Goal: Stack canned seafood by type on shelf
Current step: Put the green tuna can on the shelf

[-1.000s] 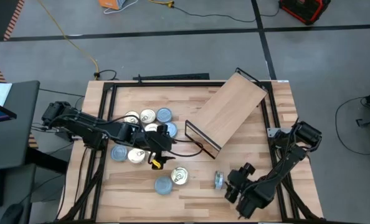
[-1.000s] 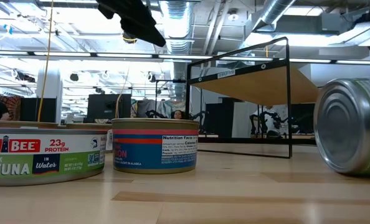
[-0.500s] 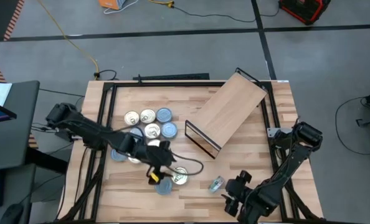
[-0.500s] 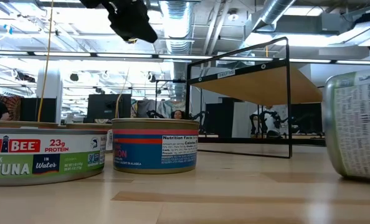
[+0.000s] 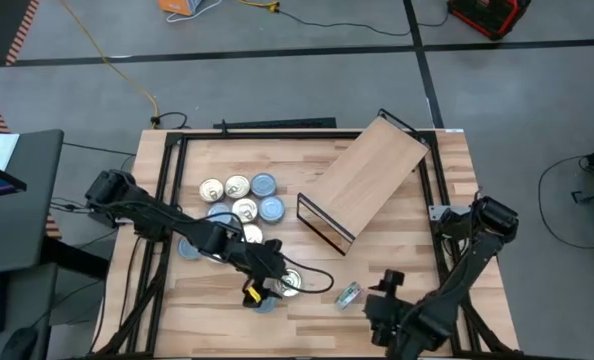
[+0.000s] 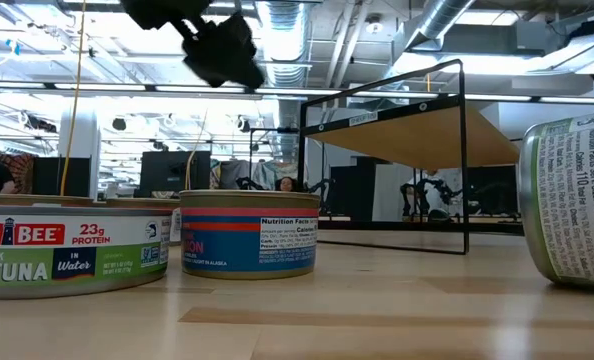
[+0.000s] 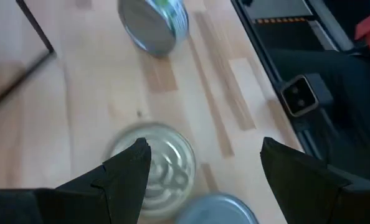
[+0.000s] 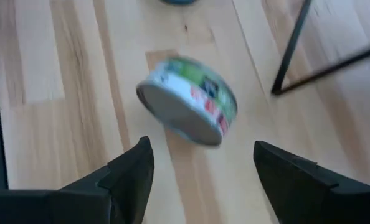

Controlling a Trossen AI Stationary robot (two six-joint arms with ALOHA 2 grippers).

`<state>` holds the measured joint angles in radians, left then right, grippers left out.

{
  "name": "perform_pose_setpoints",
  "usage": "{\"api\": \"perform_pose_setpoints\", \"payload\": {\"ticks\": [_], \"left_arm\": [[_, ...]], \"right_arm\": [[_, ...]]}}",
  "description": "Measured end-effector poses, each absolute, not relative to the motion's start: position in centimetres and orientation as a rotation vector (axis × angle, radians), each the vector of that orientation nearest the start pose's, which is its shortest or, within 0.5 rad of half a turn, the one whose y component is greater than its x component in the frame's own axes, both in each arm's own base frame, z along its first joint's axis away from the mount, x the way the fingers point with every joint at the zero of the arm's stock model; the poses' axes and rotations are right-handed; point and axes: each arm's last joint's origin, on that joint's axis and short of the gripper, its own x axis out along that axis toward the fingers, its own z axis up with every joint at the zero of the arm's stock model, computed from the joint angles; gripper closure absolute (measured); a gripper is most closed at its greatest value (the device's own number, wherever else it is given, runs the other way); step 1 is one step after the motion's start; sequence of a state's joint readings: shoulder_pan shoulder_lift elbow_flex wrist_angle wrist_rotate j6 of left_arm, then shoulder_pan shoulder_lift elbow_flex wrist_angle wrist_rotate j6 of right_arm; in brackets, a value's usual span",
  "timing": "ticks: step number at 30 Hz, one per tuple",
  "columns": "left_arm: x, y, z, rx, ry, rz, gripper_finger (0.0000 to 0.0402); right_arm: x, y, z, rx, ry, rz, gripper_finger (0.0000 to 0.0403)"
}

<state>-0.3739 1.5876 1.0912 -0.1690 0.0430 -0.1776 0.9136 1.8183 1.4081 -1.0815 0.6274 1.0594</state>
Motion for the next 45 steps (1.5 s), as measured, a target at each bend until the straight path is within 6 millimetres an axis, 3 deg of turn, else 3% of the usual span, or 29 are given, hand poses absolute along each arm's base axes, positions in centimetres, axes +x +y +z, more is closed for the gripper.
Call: {"api": "perform_pose_setpoints", "payload": {"ticks": [7,12,20,25,32,42,45], "left_arm": [[31.9,-12.3,24.8,0.023,0.662,-0.294,0.0109],[31.5,-12.8,24.5,0.012,0.703,-0.317,0.0109],[30.7,-14.1,24.5,0.031,0.729,-0.332,0.0109],[29.8,-14.1,25.5,0.108,0.698,-0.277,0.0109],[29.3,-14.1,26.1,0.182,0.666,-0.29,0.0109],[28.2,-14.6,22.0,0.186,0.52,-0.285,0.0109],[27.8,-14.5,22.6,0.207,0.486,-0.252,0.0109]], "right_arm": [[25.8,24.2,23.3,-0.104,1.07,-0.2,0.0101],[27.2,23.5,24.3,-0.116,1.098,-0.126,0.0096],[27.8,23.1,24.6,-0.12,1.123,-0.077,0.0045],[28.2,22.9,24.6,-0.128,1.156,0.005,0.0012],[29.5,21.3,24.5,-0.153,1.203,0.087,0.0024],[29.6,21.4,24.5,-0.214,1.187,0.143,0.004],[29.4,21.7,24.5,-0.277,1.183,0.192,0.0042]]}}
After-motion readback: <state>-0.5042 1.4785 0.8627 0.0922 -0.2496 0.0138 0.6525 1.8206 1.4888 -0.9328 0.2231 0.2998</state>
